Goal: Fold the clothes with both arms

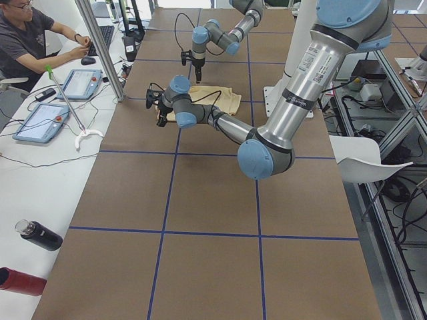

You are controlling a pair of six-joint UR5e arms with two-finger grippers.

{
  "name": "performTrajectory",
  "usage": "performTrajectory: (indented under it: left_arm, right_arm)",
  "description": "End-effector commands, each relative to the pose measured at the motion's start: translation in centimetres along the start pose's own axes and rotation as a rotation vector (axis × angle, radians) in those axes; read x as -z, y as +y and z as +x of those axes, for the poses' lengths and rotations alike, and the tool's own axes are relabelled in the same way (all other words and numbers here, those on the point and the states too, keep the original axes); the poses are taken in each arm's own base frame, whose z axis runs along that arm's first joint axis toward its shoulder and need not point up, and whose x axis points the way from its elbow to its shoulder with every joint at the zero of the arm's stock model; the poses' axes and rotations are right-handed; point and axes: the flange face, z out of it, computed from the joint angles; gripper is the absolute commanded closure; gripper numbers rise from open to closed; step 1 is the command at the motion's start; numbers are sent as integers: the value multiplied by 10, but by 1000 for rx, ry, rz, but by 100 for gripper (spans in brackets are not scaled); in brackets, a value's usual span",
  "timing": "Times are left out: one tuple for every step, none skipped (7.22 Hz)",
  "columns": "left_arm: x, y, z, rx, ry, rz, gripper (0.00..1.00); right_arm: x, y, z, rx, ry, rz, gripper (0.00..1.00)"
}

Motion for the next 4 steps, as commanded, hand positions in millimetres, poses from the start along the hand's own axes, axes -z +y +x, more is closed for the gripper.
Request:
performTrajectory:
  left_arm:
    - [0,-1,-2,2,-3,0,0]
    - [-4,0,-5,3,-10,-3,0]
    - [-4,1,-5,2,-11,-5,0]
    - [-6,1,-7,3,-14,-6,0]
  right_arm:
    - [-15,-39,-26,15,0,74,0]
    - [-46,-53,-32,24,2,78,0]
    - [-51,-55,-31,49,8,75,0]
    - [-51,-54,-32,55,8,74,0]
